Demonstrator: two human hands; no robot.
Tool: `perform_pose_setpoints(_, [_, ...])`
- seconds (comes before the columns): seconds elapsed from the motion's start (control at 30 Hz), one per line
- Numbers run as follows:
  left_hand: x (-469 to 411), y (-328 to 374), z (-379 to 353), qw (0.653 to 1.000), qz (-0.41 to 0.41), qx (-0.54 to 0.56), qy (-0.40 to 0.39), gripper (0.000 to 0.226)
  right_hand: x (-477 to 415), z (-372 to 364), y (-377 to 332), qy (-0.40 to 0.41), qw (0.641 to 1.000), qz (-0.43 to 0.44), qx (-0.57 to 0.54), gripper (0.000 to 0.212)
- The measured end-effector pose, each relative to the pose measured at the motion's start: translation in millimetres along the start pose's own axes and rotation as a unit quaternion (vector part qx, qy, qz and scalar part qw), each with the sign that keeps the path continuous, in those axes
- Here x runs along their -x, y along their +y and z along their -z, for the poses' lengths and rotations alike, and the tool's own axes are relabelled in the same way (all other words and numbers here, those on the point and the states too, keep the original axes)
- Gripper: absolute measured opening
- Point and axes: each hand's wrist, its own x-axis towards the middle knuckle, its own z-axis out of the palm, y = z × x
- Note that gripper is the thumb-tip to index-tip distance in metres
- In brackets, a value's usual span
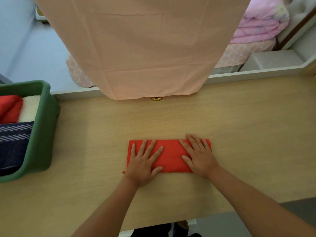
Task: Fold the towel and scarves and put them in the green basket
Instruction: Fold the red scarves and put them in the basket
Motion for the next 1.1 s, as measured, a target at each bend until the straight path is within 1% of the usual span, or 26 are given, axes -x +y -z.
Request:
perform_pose_setpoints(0.1, [3.1,-16.3,0.0,0.999,-0.044,-0.026,-0.007,0.078,2.3,0.9,-1.1,-0.009,1.0,-0.003,-0.001,0.068])
perform_pose_setpoints(0.17, [-0.4,-24.5,4.3,0.996,-0.071,-0.056,-0.015,0.076,8.6,1.4,-3.1,-0.012,1.0,0.003,0.005,0.07])
perform_pose_setpoints(0.2, [-2.9,-27.4,7.7,0.995,-0.07,-0.074,-0.018,0.072,13.1,1.8,-4.8,-0.011,1.0,0.009,0.009,0.071])
perform_pose_setpoints(0.27, [-7.1,-28.6,15.8,0.995,-0.041,-0.094,-0.01,0.064,22.4,2.7,-9.1,-0.013,1.0,0.02,0.009,0.07])
perform_pose_setpoints(0.33, [-8.8,-21.5,24.4,0.996,-0.014,-0.082,0.014,0.065,30.3,5.2,-15.0,-0.018,1.0,0.025,-0.002,0.073])
perform_pose_setpoints(0.37, [-8.4,-14.7,27.8,0.997,-0.014,-0.067,0.025,0.07,33.9,6.7,-18.0,-0.023,0.999,0.027,-0.007,0.076])
perform_pose_setpoints(0.43, [-4.1,3.8,30.8,0.998,-0.042,-0.027,0.033,0.075,40.8,8.3,-22.0,-0.039,0.998,0.039,-0.005,0.089])
perform_pose_setpoints(0.5, [3.8,24.0,25.1,0.997,-0.073,0.008,0.012,0.078,47.9,8.0,-25.8,-0.042,0.997,0.058,0.012,0.104])
perform_pose_setpoints(0.57, [10.9,38.3,16.9,0.997,-0.069,0.011,-0.009,0.082,54.3,5.4,-27.8,-0.033,0.997,0.066,0.025,0.11])
perform_pose_setpoints(0.7, [10.2,51.7,12.6,0.999,-0.025,-0.033,-0.009,0.078,62.6,2.2,-26.9,-0.015,0.997,0.063,0.031,0.104])
perform_pose_setpoints(0.8, [9.0,69.1,15.9,0.998,-0.044,-0.039,-0.004,0.079,63.2,7.7,-32.2,-0.042,0.997,0.052,0.033,0.097])
perform_pose_setpoints(0.87, [12.4,82.5,16.8,0.997,-0.068,-0.021,0.0,0.079,61.6,14.2,-40.1,-0.035,0.998,0.045,-0.004,0.088])
perform_pose_setpoints(0.93, [18.1,90.3,17.3,0.998,-0.053,0.009,0.018,0.075,61.1,20.0,-45.5,-0.025,0.996,0.042,-0.075,0.084])
perform_pose_setpoints(0.97, [21.8,91.9,19.6,0.999,-0.036,0.027,0.026,0.072,62.1,20.5,-45.0,-0.03,0.992,0.046,-0.116,0.087])
perform_pose_setpoints(1.03, [27.1,89.3,20.4,0.997,-0.017,0.06,0.042,0.067,68.0,20.1,-38.5,-0.072,0.981,0.069,-0.166,0.103])
perform_pose_setpoints(1.1, [30.4,82.8,22.8,0.993,-0.003,0.116,0.037,0.061,76.7,17.1,-29.9,-0.107,0.976,0.099,-0.16,0.122])
